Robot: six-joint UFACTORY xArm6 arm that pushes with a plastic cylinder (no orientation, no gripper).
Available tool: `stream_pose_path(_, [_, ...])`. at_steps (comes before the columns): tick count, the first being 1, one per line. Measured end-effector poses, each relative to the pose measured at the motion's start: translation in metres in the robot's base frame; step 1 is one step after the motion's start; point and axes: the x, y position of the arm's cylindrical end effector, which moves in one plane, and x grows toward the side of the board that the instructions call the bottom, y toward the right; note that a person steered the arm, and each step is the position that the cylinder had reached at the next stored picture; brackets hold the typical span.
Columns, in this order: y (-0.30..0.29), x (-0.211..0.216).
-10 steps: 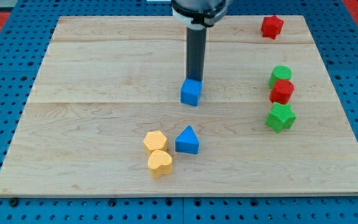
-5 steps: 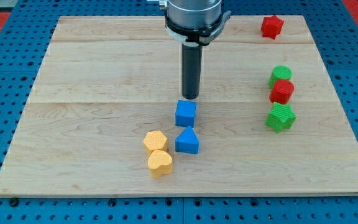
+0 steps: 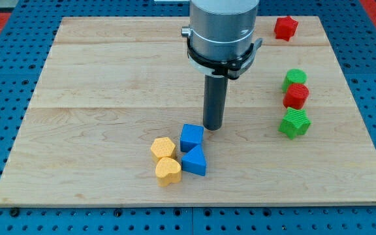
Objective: Push the blue blocks close to the yellow blocks
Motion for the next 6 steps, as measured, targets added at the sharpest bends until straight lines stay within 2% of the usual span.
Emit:
stream_pose_path(3, [0.008,0.002])
stream_pose_path(5, [0.016,0.026])
stream_pose_path(6, [0.021,0.013])
